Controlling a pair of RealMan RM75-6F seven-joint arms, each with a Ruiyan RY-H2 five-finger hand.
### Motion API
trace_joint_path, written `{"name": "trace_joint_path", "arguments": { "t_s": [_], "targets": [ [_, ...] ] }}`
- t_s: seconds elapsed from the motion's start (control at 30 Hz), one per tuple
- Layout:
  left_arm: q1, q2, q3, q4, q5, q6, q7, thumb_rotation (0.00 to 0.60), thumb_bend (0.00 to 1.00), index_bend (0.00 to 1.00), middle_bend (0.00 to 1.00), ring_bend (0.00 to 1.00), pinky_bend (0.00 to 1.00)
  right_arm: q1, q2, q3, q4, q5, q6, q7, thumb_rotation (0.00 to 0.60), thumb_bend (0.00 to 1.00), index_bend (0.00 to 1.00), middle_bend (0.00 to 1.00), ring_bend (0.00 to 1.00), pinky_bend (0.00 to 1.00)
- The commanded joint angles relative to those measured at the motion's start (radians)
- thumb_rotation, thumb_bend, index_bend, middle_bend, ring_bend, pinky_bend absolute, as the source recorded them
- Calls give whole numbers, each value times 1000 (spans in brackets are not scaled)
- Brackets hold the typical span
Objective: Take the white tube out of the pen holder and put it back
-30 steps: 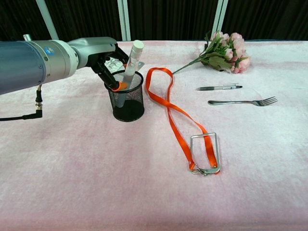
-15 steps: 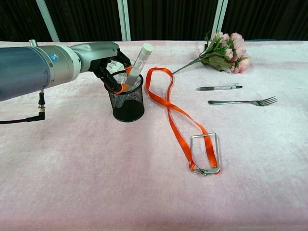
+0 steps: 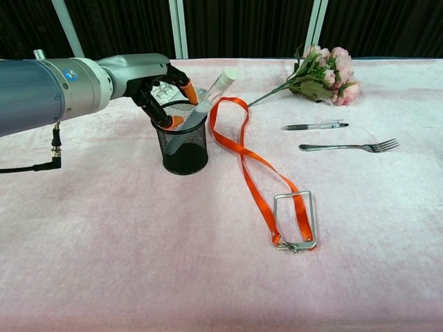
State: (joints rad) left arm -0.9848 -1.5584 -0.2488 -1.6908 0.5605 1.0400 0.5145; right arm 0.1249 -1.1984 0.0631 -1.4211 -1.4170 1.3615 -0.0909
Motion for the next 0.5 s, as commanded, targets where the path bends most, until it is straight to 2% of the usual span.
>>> {"name": "trace_joint_path", "arguments": {
  "t_s": [0.03,0.2,0.27,0.3,0.37,0.5],
  "targets": [
    [11,20,-3,-28,14,9,-11,600,406,281,156,0,0,-1,1,1,-1,0,2,1,600,189,26,53,138,182],
    [47,82,-8,-114,77,43,-47,600,406,271,142,0,0,-2,2,2,0,0,6,4,600,189,26,53,139,182],
    [78,133,5,-165,167,98,-47,600,406,267,140,0,0,-3,3,4,1,3,7,5,600,189,26,53,139,182],
    [114,186,38,-211,258,185,-6,600,406,264,138,0,0,-4,4,5,3,7,6,6,600,189,26,53,139,182],
    [162,232,82,-262,343,264,22,600,406,256,133,0,0,-4,5,7,5,11,4,7,600,188,26,54,138,182],
    [240,301,141,-332,413,372,65,600,402,224,95,0,0,-4,9,8,8,15,1,13,600,189,26,53,138,182]
  ]
}}
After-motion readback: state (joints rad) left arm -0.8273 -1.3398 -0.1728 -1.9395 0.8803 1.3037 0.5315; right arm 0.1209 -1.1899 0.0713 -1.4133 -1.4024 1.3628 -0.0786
